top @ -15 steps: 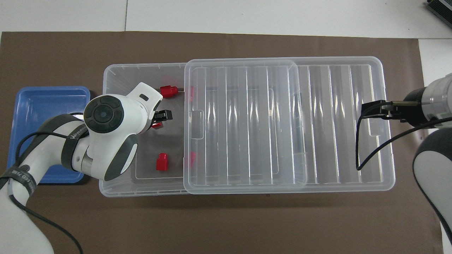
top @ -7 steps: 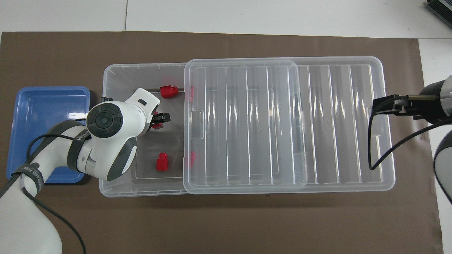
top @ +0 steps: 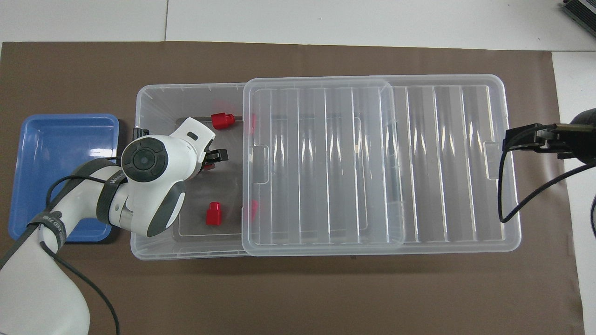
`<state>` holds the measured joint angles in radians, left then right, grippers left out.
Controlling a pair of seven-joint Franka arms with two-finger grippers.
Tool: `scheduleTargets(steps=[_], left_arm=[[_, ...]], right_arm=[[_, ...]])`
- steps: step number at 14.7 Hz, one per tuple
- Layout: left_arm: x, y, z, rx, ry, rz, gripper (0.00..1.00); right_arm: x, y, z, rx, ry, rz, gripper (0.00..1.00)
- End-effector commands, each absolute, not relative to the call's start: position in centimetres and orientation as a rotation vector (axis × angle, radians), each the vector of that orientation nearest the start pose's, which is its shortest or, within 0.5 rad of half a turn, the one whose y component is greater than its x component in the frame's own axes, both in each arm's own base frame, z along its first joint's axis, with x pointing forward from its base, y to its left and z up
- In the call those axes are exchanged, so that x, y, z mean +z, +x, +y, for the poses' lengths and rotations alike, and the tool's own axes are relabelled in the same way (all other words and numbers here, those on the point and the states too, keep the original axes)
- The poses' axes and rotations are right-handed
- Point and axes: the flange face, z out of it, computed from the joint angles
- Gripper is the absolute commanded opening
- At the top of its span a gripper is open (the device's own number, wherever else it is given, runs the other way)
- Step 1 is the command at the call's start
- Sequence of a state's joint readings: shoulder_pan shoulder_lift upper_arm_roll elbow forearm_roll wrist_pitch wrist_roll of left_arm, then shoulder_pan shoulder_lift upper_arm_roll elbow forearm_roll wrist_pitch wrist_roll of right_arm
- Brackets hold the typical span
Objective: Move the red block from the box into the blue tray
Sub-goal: 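Grasp the red block with the left gripper and lift it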
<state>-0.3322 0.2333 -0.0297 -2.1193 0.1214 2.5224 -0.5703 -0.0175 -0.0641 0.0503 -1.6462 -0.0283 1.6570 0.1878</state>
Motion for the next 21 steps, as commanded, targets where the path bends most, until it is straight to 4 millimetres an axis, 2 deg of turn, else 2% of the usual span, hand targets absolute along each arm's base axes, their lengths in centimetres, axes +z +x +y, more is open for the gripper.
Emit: scheduleTargets(steps=[1,3,4,6,7,10,12,14,16,19,21], left_arm=[[31.2,55.0,-21.0,-0.322,-3.135,-0.183,1.00],[31.1,55.1,-21.0,-0.332,-3.138,-0.185,1.00],[30.8,55.1,-21.0,-0.326,-3.137,-0.185,1.00],[30.8,55.2,-20.9,-0.328,-3.137,-0.187,0.99],[30.8,55.2,-20.9,-0.326,-3.136,-0.185,0.96],[30.8,55.1,-21.1,-0.326,-3.137,-0.181,0.78],[30.8,55.1,-21.1,-0.326,-3.137,-0.194,0.59],[30.9,55.1,-21.1,-0.326,-3.136,-0.193,0.29],[31.0,55.2,-21.1,-0.324,-3.135,-0.193,0.05],[31.2,55.3,-21.1,-0.318,-3.133,-0.190,0.00],[32.9,55.3,-20.9,-0.281,-3.116,-0.185,0.00]], right_arm=[[63.6,53.9,1.7,-0.096,-3.160,0.264,1.00],[64.1,54.0,2.0,-0.072,-3.173,0.249,1.00],[64.0,54.3,2.9,-0.040,-3.179,0.227,1.00],[64.1,54.5,1.2,-0.032,-3.155,0.278,1.00],[64.2,54.5,0.9,-0.029,-3.152,0.282,1.00],[64.0,54.0,-0.3,-0.004,-3.133,0.316,1.00],[63.8,54.1,-1.0,-0.010,-3.135,0.278,1.00],[63.9,54.1,-0.6,-0.015,-3.138,0.271,1.00],[63.9,54.4,-0.5,-0.015,-3.135,0.268,1.00],[63.6,54.3,-0.4,-0.001,-3.136,0.270,1.00],[63.4,54.1,-0.6,0.006,-3.137,0.275,1.00]])
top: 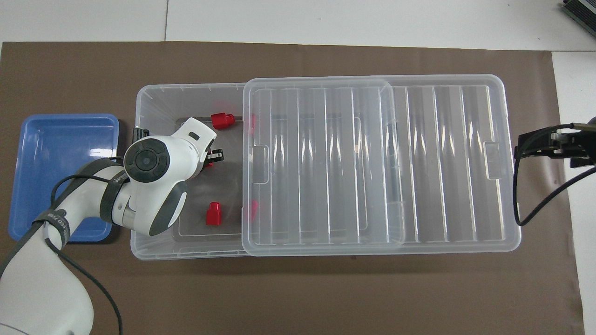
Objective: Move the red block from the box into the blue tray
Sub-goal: 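Grasp the red block with the left gripper and lift it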
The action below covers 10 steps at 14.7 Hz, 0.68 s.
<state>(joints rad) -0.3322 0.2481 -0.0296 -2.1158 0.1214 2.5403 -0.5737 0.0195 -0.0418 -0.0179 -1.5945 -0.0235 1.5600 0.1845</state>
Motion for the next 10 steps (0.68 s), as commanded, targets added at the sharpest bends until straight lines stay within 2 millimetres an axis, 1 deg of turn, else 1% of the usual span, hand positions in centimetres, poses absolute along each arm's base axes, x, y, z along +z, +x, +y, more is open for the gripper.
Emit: scheduleTargets(steps=[1,3,5,7,8,10], left_arm=[[34.8,55.5,-21.0,-0.255,-3.102,-0.184,0.00],[38.1,55.5,-20.9,-0.191,-3.073,-0.192,0.00],[41.3,54.8,-20.8,-0.167,-3.060,-0.200,0.00],[43.3,53.8,-20.4,-0.136,-3.047,-0.212,0.00],[44.6,53.3,-20.6,-0.123,-3.041,-0.204,0.00],[47.2,52.9,-20.4,-0.089,-3.024,-0.206,0.00]], right_arm=[[63.3,54.3,-0.8,0.004,-3.138,0.283,1.00],[63.0,54.7,-0.7,0.005,-3.143,0.288,1.00],[62.8,54.7,-1.1,0.009,-3.136,0.297,1.00],[62.7,54.7,-0.8,0.004,-3.138,0.290,1.00],[62.6,54.9,-0.8,0.004,-3.138,0.290,1.00],[62.2,55.3,-0.7,-0.011,-3.136,0.287,1.00]])
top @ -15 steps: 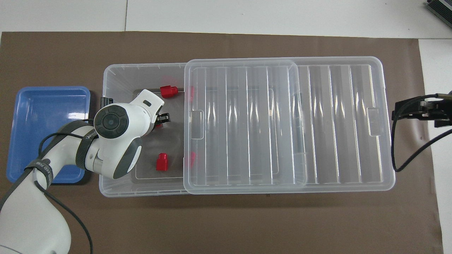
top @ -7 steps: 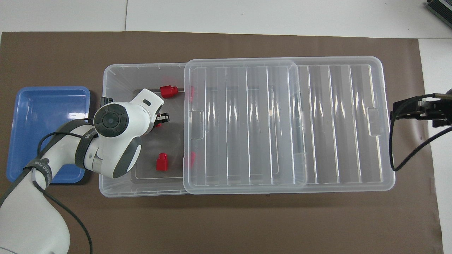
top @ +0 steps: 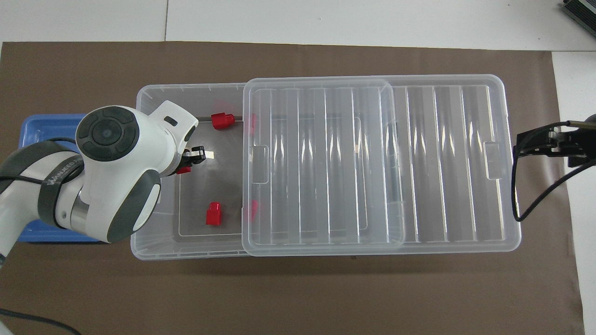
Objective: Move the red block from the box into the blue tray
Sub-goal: 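Carry the red block to the blue tray with the left gripper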
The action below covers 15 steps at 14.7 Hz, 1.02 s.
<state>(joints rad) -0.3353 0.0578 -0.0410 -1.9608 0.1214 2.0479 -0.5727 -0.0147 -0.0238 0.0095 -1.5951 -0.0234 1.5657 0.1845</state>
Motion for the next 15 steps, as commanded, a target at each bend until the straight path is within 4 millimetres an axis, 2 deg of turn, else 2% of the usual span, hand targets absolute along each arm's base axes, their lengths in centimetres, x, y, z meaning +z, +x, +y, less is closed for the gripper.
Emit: scheduleTargets(steps=[1,4,6,10,15], left_arm=[[48.4,52.6,-20.2,-0.072,-3.018,-0.209,0.00],[53.0,51.1,-18.0,-0.051,-3.050,-0.195,0.00],[54.4,51.1,-14.0,-0.014,-3.055,-0.133,0.00],[55.2,52.5,-6.9,-0.013,-3.060,0.025,0.00],[55.0,53.2,5.6,-0.040,-3.041,0.287,0.00]], right_arm=[[61.7,55.2,-0.7,0.001,-3.137,0.287,1.00],[60.6,54.8,-0.7,-0.011,-3.138,0.272,1.00],[60.5,54.4,-0.6,0.009,-3.139,0.272,1.00],[60.5,54.3,-0.5,0.021,-3.139,0.267,1.00],[61.2,53.7,-0.4,0.101,-3.100,0.267,1.00]])
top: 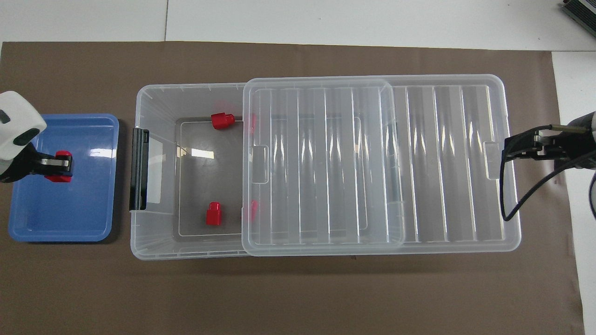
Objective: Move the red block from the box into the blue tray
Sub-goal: 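Carry the red block to the blue tray with the left gripper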
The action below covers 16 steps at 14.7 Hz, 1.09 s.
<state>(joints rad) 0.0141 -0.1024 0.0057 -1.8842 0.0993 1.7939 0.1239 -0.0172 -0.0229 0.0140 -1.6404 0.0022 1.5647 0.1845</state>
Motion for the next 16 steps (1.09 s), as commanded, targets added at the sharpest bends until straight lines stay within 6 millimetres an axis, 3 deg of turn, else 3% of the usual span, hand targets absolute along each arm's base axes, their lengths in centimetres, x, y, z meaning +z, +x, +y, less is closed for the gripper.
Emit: scheduleTargets(steps=[1,3,5,10,16], left_arm=[[54.9,53.1,7.4,-0.059,-3.032,0.328,0.00],[53.9,52.7,10.3,-0.063,-3.022,0.373,0.00],[51.8,52.6,11.1,-0.094,-3.019,0.362,0.00],[45.7,53.8,10.1,-0.176,-3.027,0.268,0.00],[39.7,53.3,10.2,-0.251,-3.106,0.172,0.00]], right_arm=[[61.2,53.6,-0.5,0.101,-3.101,0.269,1.00],[61.3,53.7,-0.7,0.088,-3.110,0.270,1.00],[61.4,53.8,-1.0,0.071,-3.115,0.278,1.00],[61.4,53.9,-1.2,0.064,-3.116,0.302,1.00],[61.6,54.0,-1.1,0.038,-3.136,0.285,1.00]])
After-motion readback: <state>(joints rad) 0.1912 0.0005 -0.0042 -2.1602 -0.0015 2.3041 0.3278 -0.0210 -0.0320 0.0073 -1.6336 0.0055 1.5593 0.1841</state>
